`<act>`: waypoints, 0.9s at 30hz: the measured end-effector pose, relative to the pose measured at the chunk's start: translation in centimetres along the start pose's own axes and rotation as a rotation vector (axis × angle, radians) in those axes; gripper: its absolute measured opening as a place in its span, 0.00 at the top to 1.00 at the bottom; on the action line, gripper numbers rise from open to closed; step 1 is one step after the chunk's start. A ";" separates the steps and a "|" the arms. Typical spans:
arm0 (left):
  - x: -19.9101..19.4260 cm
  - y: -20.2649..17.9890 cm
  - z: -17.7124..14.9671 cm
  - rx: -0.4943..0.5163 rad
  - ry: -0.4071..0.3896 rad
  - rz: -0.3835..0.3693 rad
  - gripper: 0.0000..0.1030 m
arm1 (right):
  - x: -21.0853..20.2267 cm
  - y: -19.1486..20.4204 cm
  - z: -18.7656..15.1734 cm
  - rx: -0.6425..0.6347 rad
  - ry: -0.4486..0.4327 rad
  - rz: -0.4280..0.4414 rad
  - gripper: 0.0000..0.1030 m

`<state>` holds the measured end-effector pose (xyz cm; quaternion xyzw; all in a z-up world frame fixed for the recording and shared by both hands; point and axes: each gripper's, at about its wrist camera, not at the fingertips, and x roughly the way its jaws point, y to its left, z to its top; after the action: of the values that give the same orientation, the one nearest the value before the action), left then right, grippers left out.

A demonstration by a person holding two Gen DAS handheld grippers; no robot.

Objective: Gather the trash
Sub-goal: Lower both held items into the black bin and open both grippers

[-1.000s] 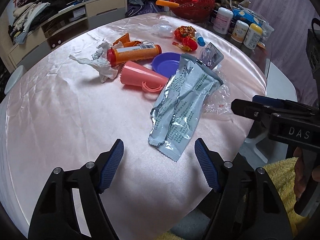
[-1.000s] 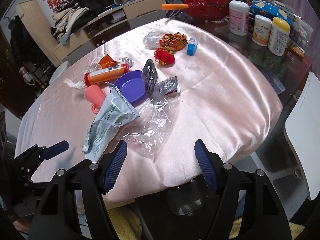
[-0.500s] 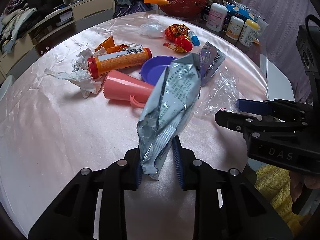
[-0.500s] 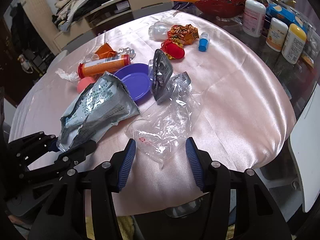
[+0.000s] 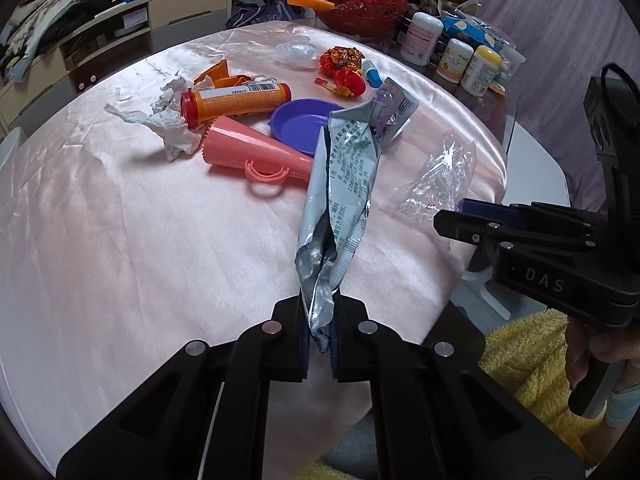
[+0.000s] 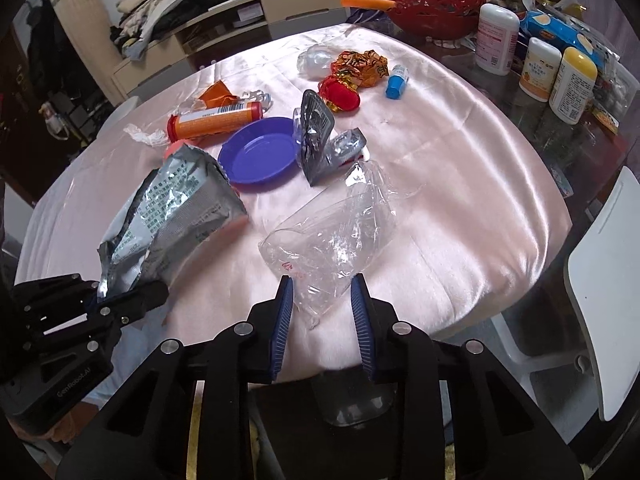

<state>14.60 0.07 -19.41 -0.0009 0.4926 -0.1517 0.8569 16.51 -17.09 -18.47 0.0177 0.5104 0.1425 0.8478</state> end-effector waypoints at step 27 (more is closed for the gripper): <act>3.6 -9.9 -11.4 0.024 0.212 -0.079 0.94 | -2.1 -6.1 -14.1 0.121 0.128 0.022 0.74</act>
<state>4.06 -8.64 -26.83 0.0062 0.5782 -0.1904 0.7934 4.66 -25.16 -24.45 0.0654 0.5709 0.1214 0.8093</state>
